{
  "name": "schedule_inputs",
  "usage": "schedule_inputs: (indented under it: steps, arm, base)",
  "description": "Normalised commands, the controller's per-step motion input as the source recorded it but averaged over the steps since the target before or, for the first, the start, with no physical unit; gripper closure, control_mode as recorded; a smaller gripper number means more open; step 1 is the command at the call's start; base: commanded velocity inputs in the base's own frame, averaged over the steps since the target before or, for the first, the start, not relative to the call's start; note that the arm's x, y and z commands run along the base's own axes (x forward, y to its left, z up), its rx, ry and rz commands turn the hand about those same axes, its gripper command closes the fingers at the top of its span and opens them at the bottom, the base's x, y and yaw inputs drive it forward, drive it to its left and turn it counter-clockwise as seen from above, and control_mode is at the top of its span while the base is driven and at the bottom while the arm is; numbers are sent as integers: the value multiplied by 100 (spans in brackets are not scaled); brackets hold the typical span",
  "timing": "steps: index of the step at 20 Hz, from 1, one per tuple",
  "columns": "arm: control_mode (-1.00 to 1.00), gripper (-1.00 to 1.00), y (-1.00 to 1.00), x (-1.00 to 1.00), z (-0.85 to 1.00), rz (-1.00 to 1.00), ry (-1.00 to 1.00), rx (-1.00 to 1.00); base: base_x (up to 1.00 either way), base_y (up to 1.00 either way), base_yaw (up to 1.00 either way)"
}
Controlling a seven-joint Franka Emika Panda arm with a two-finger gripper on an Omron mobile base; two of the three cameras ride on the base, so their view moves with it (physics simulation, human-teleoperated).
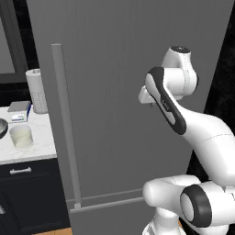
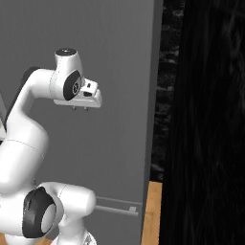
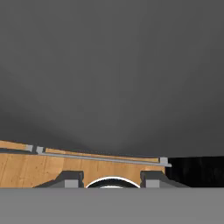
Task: Grab a lemon wedge from the fridge and one ice cube from the ice bowl, and put them in the glass of lemonade.
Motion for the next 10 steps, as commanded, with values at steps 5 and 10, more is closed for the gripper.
schedule_inputs:
  steps: [5, 10]
  arm:
    - [-100, -100, 0, -17, 0, -1, 3, 0]
    - [-100, -100, -1, -90, -6, -15, 3, 7]
  base:
    - [0, 0, 0]
    - [0, 0, 0]
